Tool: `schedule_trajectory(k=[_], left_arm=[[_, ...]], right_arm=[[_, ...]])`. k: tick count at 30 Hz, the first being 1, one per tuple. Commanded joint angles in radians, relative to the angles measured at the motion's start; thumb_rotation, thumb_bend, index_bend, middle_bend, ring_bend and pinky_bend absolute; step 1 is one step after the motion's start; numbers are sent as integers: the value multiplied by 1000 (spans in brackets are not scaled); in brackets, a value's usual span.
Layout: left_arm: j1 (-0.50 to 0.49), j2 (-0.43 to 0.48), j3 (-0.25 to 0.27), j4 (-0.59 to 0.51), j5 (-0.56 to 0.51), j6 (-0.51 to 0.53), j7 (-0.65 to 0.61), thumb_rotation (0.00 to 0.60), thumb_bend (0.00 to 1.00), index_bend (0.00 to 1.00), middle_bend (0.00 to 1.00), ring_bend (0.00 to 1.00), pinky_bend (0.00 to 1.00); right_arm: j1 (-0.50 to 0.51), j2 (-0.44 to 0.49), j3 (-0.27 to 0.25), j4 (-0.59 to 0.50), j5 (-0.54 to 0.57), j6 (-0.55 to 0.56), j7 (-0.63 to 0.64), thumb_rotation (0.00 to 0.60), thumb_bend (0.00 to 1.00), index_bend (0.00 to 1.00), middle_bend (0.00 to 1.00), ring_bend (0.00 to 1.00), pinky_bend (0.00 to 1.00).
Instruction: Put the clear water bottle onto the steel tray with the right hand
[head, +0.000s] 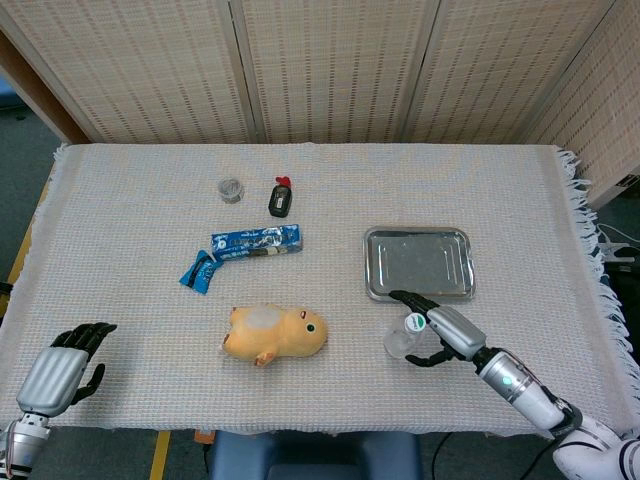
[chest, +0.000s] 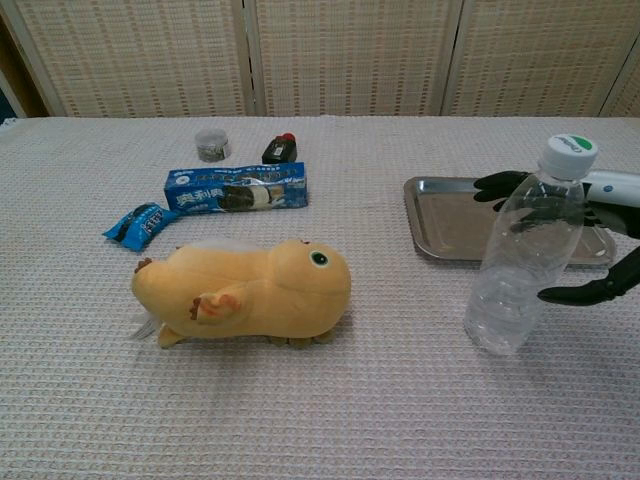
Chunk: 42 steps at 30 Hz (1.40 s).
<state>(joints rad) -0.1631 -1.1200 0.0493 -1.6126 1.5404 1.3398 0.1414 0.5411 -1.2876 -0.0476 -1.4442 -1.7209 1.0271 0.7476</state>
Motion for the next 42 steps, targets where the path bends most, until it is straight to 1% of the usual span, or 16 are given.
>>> schedule_trajectory(k=[1, 5, 7, 10, 15, 18, 21, 25, 29, 31, 32, 33, 36, 39, 41, 42], left_arm=[[1, 1, 0, 1, -1, 0, -3, 600, 530, 172, 169, 146, 249], [0, 1, -1, 2, -2, 0, -8, 600, 531, 172, 169, 146, 249], [0, 0, 0, 4, 2, 0, -6, 600, 531, 172, 169, 146, 249], [-1, 0, 1, 2, 2, -3, -5, 600, 532, 172, 169, 146, 249], [-3, -3, 2, 2, -1, -10, 0, 600, 531, 172, 170, 146, 249], [-3, -2, 1, 1, -4, -12, -1, 600, 532, 172, 169, 146, 249], [-4, -3, 1, 2, -2, -12, 3, 600, 531, 172, 169, 146, 249], [-4, -3, 2, -1, -2, -13, 4, 600, 531, 172, 169, 146, 249], [-4, -4, 2, -1, -3, -15, 8, 600, 531, 172, 169, 146, 249], [-5, -3, 3, -3, -2, -15, 8, 600, 531, 172, 169, 146, 249], [-4, -3, 3, -2, -1, -14, 8, 600, 531, 172, 169, 146, 249], [-5, -4, 3, -1, 0, -14, 9, 600, 531, 172, 169, 146, 249], [-5, -4, 3, -1, -1, -15, 8, 600, 532, 172, 169, 145, 249], [-5, -3, 4, -2, 1, -15, 7, 600, 532, 173, 169, 145, 249], [-5, -4, 5, 0, 4, -14, 8, 600, 531, 173, 169, 146, 249], [-5, -4, 5, 0, 3, -15, 8, 600, 531, 173, 169, 146, 249]], right_arm=[[14, -67, 8, 71, 6, 24, 44, 600, 0, 205, 121, 2, 140], [-2, -111, 21, 114, 36, 65, 58, 600, 0, 537, 337, 118, 236], [-10, -123, 26, 129, 49, 83, 57, 600, 0, 652, 395, 157, 274], [-20, -130, 35, 136, 65, 107, 53, 600, 0, 749, 460, 212, 329], [-25, -107, 50, 115, 76, 144, 60, 600, 0, 775, 482, 221, 334], [-38, -98, 84, 105, 90, 201, -6, 600, 0, 774, 492, 231, 337], [-64, -125, 148, 116, 121, 305, -193, 600, 0, 775, 506, 246, 348], [-82, -209, 237, 189, 139, 459, -503, 600, 0, 779, 513, 259, 361], [-75, -272, 273, 281, 137, 528, -736, 600, 0, 781, 516, 261, 363], [-72, -292, 272, 309, 138, 530, -811, 600, 0, 784, 519, 261, 364], [-71, -295, 267, 311, 140, 522, -819, 600, 0, 786, 522, 261, 364], [-71, -294, 259, 304, 142, 506, -806, 600, 0, 787, 523, 261, 364], [-68, -244, 216, 199, 166, 394, -623, 600, 0, 787, 524, 262, 366], [-43, -130, 162, 56, 160, 249, -306, 600, 0, 787, 524, 264, 369], [-6, -43, 113, -31, 119, 149, 14, 600, 0, 787, 524, 265, 370], [14, -5, 93, -50, 87, 120, 149, 600, 0, 786, 524, 265, 372]])
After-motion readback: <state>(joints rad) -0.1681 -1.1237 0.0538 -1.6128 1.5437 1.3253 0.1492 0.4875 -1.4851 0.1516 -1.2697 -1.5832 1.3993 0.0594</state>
